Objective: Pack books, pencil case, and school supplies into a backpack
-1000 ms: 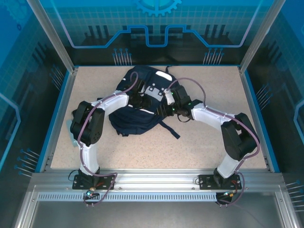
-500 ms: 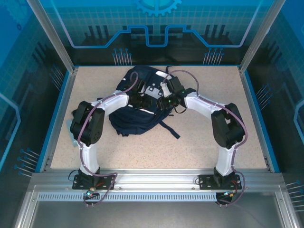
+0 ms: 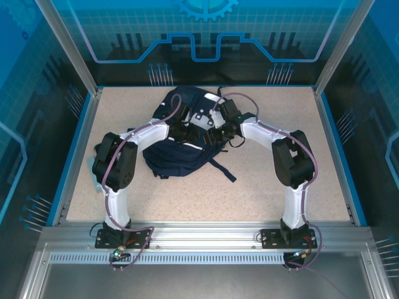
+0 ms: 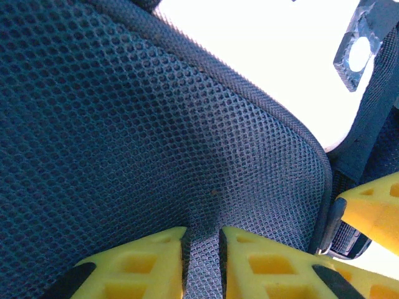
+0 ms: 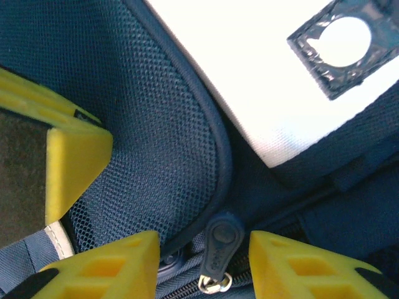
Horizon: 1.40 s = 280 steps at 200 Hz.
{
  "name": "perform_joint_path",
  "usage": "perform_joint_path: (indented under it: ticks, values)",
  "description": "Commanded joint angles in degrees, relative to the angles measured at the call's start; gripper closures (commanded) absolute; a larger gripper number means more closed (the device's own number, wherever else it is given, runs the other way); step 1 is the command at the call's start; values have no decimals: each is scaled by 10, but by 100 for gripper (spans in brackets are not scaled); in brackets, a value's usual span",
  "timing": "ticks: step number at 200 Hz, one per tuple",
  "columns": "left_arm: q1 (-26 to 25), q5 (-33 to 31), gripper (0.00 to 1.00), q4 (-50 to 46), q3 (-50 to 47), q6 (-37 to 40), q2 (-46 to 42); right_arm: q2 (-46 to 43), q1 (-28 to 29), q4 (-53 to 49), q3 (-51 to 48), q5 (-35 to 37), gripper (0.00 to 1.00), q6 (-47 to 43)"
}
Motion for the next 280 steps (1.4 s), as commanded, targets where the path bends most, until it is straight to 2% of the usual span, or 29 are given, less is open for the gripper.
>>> perform_joint_path:
  ticks: [1,27,125,209,238,252,260,277,280]
  values:
    - [2,-23,77,-49,-3,13,32,17,-9,-17,19,-44,60,-13]
    - [2,-23,77,-49,-1,13,33,17,-8,-17,13,-66,66,-27]
    - [2,-27,77,-52,3,10,40,-8,-8,-9,-20,-71,100,-46]
    - [3,-24,78,-50,5,-10,55,-59,21,55,-116,-156,100,-57]
    - [3,-20,78,-51,3,-10,50,-80,33,79,-142,-130,100,-24]
    - [3,-19,78,-56,3,-7,41,-124,32,97,-164,-83,100,-7]
    - [2,-16,78,-56,3,-4,34,-147,32,96,-168,-54,93,-6]
    - [2,-13,77,-59,7,1,20,-170,32,76,-157,7,63,-4]
    - [2,-11,77,-58,8,1,19,-169,31,69,-152,20,60,-3]
